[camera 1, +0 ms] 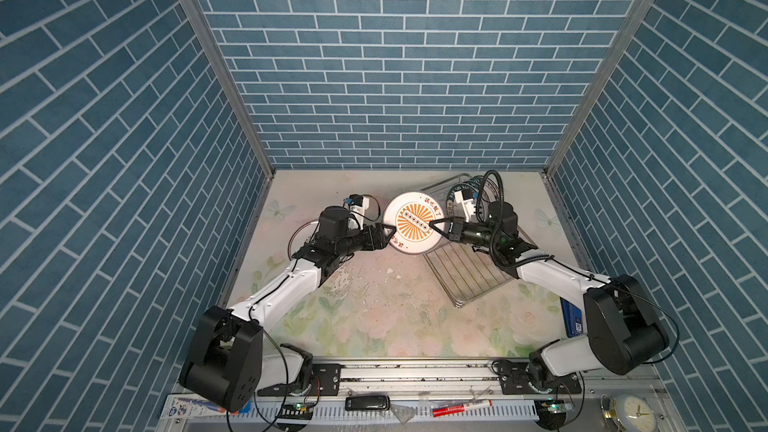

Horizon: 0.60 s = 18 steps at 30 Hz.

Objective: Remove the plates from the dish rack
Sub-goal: 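Close the left gripper on the plate rim while the right gripper holds it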

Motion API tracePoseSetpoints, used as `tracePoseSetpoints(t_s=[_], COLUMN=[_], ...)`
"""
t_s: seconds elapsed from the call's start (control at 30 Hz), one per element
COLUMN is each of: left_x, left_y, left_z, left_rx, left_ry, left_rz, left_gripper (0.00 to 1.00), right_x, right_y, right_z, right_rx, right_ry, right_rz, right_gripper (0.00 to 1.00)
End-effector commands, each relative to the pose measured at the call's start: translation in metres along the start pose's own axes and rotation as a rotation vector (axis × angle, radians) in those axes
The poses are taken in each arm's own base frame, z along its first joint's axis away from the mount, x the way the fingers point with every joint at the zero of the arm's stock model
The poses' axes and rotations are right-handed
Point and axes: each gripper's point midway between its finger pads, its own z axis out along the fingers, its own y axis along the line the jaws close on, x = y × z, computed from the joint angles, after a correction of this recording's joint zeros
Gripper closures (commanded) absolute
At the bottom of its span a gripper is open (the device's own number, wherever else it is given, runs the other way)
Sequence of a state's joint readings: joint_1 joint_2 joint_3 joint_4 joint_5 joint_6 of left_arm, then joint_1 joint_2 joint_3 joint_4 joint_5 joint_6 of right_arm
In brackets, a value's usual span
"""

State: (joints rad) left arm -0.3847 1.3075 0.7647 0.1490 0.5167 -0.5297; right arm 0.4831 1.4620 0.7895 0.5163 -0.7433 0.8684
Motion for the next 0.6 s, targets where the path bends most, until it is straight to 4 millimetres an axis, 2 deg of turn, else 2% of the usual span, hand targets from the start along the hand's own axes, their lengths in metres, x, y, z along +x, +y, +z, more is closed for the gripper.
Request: tracePoseSetpoints(t_s=[0.0,0.1,0.2,0.37,0.57], left_x=[-0.004,-0.004,-0.004,-0.004,-0.003], left_y=[-0.012,-0.014,-0.016,-0.025,-0.034], left_z=[0.006,0.008,0.008,0.01,0.013], left_rx=[0.059,0.079,0.09,0.15,0.216], left_ry=[0.012,0.021,0.021,0.028,0.043], left_rz=[0.01,0.006,0.007,-0.001,-0.021], left_gripper=[0.36,0.52,0.62,0.73,0.88], right_x=[-0.017,-0.016,-0.015,-0.016,-0.02], right_y=[0.03,0.028,0.028,0.028,0.032], right_z=[0.005,0.007,0.009,0.011,0.014], right_rx=[-0.088,-0.085,-0.084,-0.08,-0.091], right_ry=[-0.019,-0.014,-0.01,-0.003,0.0], right_rz=[-0.045,-0.04,-0.044,-0.052,-0.059], right_gripper=[1.0,1.0,1.0,1.0,0.9])
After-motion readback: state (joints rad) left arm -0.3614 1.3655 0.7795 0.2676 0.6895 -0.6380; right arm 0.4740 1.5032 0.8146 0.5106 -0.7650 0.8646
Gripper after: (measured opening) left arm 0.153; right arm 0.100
